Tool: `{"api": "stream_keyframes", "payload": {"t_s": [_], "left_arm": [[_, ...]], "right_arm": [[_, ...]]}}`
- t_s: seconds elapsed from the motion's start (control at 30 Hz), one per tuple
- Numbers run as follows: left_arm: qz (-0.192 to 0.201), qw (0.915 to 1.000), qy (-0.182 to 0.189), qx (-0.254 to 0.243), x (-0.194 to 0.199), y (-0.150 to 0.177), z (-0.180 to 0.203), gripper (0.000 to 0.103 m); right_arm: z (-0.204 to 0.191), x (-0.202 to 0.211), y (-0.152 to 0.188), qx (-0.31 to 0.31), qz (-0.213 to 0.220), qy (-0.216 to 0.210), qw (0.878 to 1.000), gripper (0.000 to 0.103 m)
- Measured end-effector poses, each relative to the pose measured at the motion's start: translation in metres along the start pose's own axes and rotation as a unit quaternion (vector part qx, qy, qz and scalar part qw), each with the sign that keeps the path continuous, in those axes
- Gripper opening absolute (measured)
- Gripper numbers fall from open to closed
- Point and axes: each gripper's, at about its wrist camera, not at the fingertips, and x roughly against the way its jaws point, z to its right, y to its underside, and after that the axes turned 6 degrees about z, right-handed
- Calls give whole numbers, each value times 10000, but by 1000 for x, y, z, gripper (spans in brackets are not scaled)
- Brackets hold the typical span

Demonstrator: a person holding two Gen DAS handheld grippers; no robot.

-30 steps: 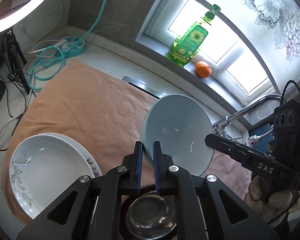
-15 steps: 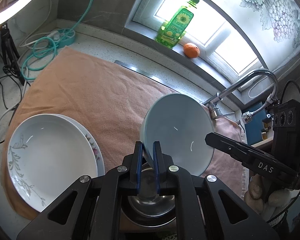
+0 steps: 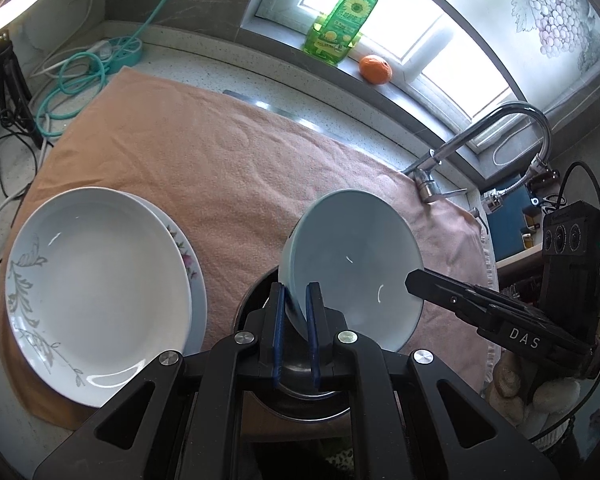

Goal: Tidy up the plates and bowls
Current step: 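Lower the pale blue bowl into the red-bottomed steel bowl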

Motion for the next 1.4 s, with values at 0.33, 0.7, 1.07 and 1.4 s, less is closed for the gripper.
{"api": "stream_keyframes", "payload": {"t_s": [0.33, 0.7, 1.07, 1.4], "left_arm": [[-167, 9998, 4, -63, -2, 12, -2, 9], [-271, 9996, 53, -93, -2, 19, -5, 9], [-482, 9988, 57, -84, -12, 26, -6, 9], [-620, 9981, -8, -67, -21, 30, -8, 9]], "right_arm": [[-2, -1, 18, -88, -62, 65, 9999, 10], [0, -3, 30, -209, -111, 101, 9997, 10], [6, -10, 37, -304, -256, 142, 9991, 10], [10, -18, 43, -318, -416, 170, 9985, 10]]}}
